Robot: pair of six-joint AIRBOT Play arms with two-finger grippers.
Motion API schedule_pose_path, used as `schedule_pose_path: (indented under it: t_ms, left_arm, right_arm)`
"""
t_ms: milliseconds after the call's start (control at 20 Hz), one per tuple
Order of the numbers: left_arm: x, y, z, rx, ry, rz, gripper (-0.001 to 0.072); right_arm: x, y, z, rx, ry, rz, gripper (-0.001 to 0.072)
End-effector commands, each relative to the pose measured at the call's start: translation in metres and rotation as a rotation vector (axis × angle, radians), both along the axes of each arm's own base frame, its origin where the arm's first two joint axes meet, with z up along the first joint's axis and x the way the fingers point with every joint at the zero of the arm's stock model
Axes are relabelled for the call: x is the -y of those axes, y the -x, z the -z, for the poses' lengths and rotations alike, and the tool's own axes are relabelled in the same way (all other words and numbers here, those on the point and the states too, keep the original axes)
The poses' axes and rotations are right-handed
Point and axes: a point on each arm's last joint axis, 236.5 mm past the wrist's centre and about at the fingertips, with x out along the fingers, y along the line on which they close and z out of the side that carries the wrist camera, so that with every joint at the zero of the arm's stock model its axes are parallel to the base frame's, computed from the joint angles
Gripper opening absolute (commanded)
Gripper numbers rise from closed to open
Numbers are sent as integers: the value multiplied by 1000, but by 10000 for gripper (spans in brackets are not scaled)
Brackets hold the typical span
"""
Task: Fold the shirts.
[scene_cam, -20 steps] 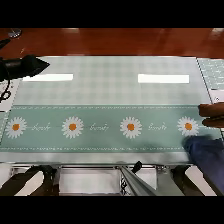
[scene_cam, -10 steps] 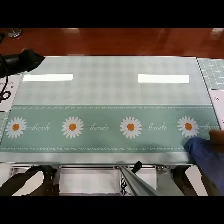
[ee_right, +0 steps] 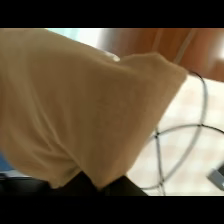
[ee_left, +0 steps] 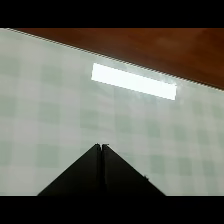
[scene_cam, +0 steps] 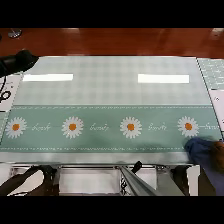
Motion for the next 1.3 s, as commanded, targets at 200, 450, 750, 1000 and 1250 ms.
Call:
schedule_pose_path:
  t_ms: [200,450,750,1000,1250]
  left_arm:
    - [-16,-1,1,6,-18,-25,19]
    - [-19,-1,1,6,-18,-31,19]
    - [12,17,-3,-64,1,107,19]
    - [41,51,20,-232,-274,287,389]
    - [91,94,65,-444,-556,414,677]
  right_arm:
    - [-9,52,40,-293,-162,-44,201]
    - [-1,65,59,-394,-191,-102,496]
    - [46,-76,81,113,27,-411,505]
    - [-2,-247,57,473,-27,-880,510]
    - [-131,-310,101,462,-404,-1192,615]
